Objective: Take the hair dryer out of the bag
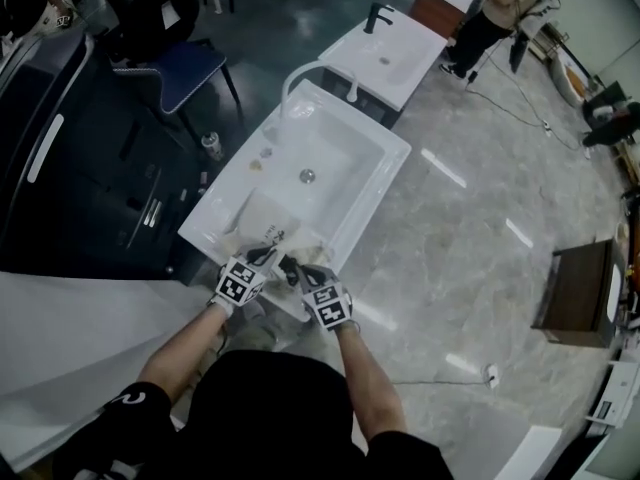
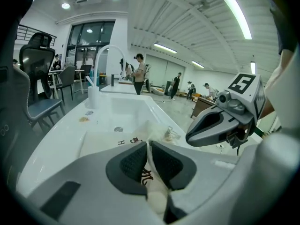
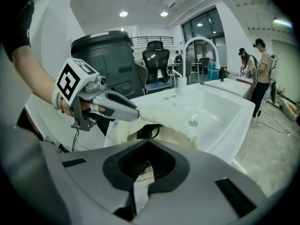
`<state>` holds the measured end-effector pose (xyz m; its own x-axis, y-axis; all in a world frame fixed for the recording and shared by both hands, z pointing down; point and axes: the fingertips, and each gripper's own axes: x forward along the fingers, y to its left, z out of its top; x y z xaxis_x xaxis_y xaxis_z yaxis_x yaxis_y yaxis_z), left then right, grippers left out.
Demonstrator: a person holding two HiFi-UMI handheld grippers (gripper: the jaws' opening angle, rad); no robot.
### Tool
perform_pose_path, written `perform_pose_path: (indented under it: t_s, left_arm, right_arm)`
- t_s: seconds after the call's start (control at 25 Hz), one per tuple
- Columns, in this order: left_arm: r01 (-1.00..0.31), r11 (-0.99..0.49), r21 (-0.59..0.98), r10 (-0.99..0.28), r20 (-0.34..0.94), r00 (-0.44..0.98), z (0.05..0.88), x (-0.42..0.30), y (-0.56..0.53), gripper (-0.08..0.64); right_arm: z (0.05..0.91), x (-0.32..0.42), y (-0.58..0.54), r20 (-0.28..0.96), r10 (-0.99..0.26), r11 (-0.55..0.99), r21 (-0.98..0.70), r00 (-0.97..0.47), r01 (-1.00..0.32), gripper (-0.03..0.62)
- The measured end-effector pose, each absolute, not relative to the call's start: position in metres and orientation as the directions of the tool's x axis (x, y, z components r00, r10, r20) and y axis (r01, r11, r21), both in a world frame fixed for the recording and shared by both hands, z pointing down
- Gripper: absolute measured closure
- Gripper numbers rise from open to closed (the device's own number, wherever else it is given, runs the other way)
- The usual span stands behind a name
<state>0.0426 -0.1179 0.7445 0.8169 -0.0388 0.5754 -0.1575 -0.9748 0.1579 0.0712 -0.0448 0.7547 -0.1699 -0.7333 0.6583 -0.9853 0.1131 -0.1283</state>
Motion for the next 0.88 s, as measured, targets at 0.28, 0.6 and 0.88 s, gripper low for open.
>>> perform_pose_path:
  t_s: [0.28, 0.6, 0.88]
  left_arm:
    - [-0.135, -0.977, 0.168, -0.015, 0.571, 0.821, 0.753, 0.032, -0.123, 0.529]
    - [-0.19, -0.948, 0.257, -0.019, 0.548, 0.836, 0.756, 0.016, -0.14, 0.529]
    - [-0.209, -0.936, 0.284, -0.023, 0.542, 0.84, 0.763, 0.004, -0.152, 0.529]
  right_arm:
    - [0.79, 0.059, -0.081, 0.694, -0.672, 0.189, -0.175, -0.257, -0.966, 0.467]
    - [0.815, 0.039, -0.109, 0.723, -0.602, 0.261, -0.222, -0.338, -0.939, 0.4]
    - [0.844, 0.028, -0.127, 0.761, -0.553, 0.274, -0.219, -0.34, -0.936, 0.376]
